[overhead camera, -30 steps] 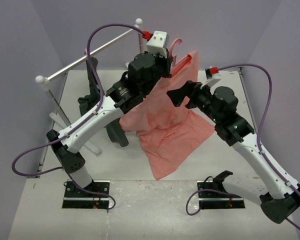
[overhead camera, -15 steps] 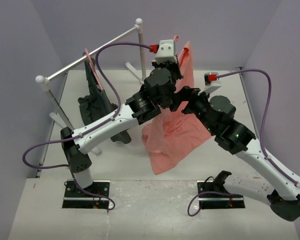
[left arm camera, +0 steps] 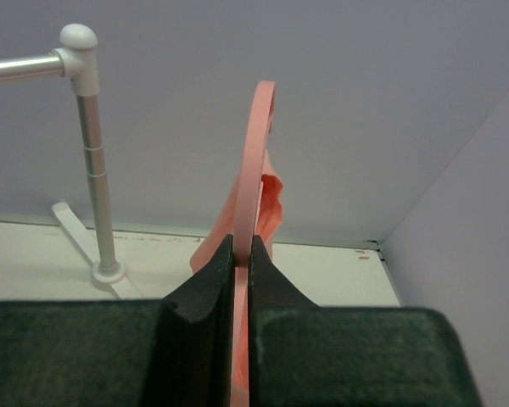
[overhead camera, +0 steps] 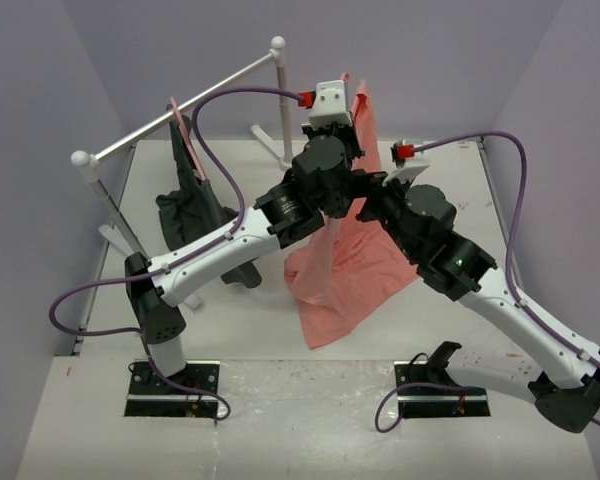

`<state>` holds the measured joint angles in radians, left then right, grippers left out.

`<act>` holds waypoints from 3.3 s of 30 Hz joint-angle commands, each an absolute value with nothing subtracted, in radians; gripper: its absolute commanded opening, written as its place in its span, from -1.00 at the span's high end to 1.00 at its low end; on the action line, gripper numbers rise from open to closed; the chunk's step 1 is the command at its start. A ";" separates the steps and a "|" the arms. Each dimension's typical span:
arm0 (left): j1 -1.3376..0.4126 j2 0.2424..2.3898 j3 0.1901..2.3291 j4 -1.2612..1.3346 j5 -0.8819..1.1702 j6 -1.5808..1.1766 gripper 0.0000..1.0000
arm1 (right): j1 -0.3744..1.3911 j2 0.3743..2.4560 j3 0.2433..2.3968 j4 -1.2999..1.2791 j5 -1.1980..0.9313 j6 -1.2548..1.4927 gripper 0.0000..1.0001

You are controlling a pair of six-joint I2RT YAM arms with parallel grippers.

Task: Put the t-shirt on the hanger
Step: Place the hanger at the clothesline.

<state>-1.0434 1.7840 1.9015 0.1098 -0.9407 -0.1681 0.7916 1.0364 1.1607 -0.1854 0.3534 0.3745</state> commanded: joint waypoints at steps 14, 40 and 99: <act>-1.040 1.736 1.965 0.067 -0.973 -0.153 1.00 | 0.801 1.064 1.101 -0.079 0.560 0.072 0.02; -1.028 1.593 1.874 0.005 -0.905 -0.155 0.11 | 0.738 0.944 0.934 0.086 0.223 0.038 1.00; -0.979 0.772 1.418 -0.598 -1.150 -0.161 -1.00 | 0.637 1.813 1.767 -0.133 -0.181 0.036 -0.51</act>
